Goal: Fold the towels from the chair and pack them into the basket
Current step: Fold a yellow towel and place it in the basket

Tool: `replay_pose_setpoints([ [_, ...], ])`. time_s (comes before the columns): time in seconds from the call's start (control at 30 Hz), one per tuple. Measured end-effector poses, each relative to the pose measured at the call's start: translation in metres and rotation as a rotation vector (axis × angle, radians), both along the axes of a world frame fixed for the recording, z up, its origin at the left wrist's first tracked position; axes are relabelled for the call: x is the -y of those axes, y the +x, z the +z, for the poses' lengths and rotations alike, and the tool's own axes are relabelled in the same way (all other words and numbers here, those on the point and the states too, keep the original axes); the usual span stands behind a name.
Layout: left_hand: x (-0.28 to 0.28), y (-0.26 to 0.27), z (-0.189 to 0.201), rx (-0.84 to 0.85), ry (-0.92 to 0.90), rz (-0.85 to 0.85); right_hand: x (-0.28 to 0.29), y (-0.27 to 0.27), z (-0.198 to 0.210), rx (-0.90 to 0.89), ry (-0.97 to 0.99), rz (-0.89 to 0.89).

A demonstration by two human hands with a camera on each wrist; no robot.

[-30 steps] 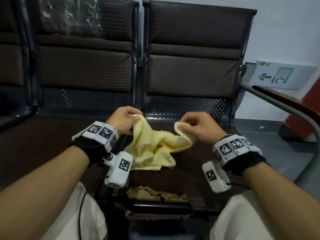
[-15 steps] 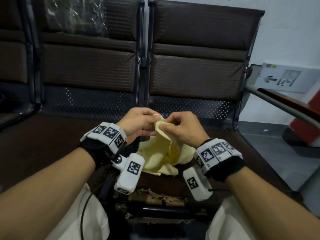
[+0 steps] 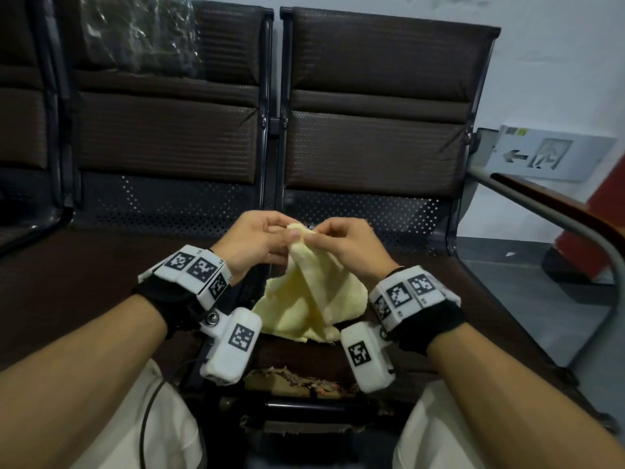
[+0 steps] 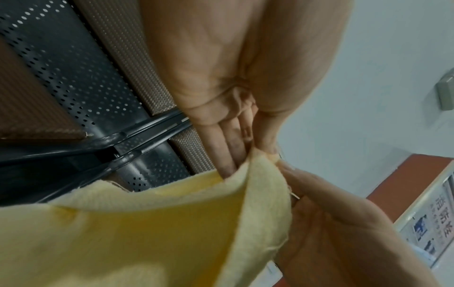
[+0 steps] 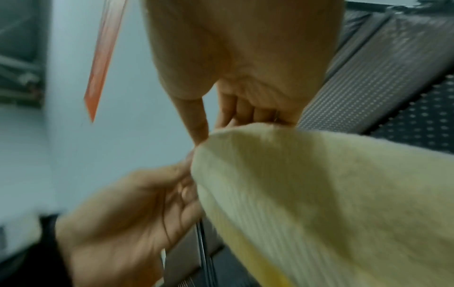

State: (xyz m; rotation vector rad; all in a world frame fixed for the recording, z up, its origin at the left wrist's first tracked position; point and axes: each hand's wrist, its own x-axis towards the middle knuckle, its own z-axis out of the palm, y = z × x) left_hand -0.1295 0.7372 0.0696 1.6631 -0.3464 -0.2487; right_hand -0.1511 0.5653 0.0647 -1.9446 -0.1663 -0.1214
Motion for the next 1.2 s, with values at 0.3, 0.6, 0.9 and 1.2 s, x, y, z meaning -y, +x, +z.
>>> replay_pose_setpoints([
  [0.3, -0.012, 0.011, 0.004, 0.01, -0.147, 0.21, 0.027, 0.004, -0.004, -0.129, -0.284, 0.225],
  [0.6, -0.034, 0.024, 0.01, 0.105, -0.222, 0.45, 0.083, -0.005, -0.022, -0.367, -1.254, 0.075],
  [0.9, -0.047, 0.029, -0.002, 0.44, 0.17, 0.645, 0.102, -0.022, -0.01, -0.213, -1.069, -0.153],
  [1.2, -0.049, 0.032, -0.01, 0.404, 0.292, 0.718, 0.093, -0.029, -0.008, -0.121, -0.981, -0.244],
])
